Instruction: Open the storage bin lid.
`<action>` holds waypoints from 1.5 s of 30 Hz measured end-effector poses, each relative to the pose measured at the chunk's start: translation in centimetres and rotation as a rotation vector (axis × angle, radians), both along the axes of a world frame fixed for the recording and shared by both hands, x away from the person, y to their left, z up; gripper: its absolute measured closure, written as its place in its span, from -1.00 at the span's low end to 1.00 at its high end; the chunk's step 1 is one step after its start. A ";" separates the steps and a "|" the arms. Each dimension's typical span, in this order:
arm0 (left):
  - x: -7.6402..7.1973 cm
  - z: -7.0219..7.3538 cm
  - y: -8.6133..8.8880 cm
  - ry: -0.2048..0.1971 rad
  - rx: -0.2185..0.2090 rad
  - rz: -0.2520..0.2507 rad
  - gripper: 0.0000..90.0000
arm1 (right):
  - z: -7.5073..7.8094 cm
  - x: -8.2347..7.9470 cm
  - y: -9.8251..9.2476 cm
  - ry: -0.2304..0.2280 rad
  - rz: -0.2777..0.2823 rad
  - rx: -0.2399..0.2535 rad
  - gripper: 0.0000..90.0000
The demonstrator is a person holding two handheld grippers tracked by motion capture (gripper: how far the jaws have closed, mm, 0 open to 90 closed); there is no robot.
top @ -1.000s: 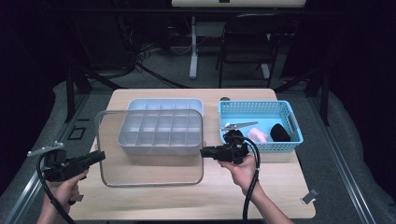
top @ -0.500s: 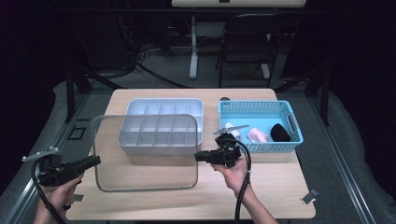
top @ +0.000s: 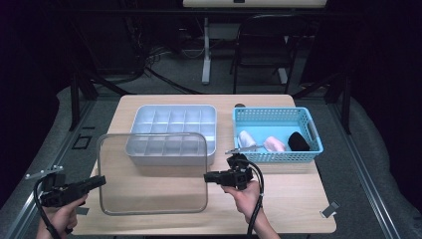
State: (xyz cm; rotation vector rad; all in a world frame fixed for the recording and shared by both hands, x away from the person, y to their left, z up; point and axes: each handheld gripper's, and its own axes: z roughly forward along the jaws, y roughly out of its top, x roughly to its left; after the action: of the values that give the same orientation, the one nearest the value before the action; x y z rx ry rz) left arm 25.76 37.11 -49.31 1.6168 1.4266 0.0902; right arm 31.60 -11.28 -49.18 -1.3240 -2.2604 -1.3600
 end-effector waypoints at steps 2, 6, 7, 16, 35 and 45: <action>-0.2 -0.3 0.1 0.014 0.003 0.004 0.49 | -0.4 -0.2 0.2 0.009 0.009 0.000 0.68; -0.5 -0.7 0.6 0.035 0.004 0.003 0.49 | -1.2 -0.5 0.6 0.034 0.021 0.017 0.69; -0.5 -0.7 0.7 0.040 0.007 0.004 0.49 | -1.2 -0.5 0.6 0.034 0.021 0.017 0.69; -1.0 -1.9 1.6 0.091 -0.007 0.024 0.48 | -3.1 -0.7 1.6 0.093 0.040 0.051 0.69; -1.3 -5.0 3.8 0.232 0.008 0.046 0.44 | -6.2 -1.0 4.4 0.173 0.054 0.024 0.66; -0.4 -6.6 4.8 0.304 0.000 0.020 0.43 | -7.7 -1.0 5.4 0.190 0.070 -0.018 0.56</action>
State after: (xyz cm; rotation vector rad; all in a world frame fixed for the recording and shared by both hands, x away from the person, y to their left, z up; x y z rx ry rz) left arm 25.31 41.87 -55.88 1.6677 1.6713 -0.1503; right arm 30.55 -5.87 -56.89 -1.3071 -2.1751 -1.1414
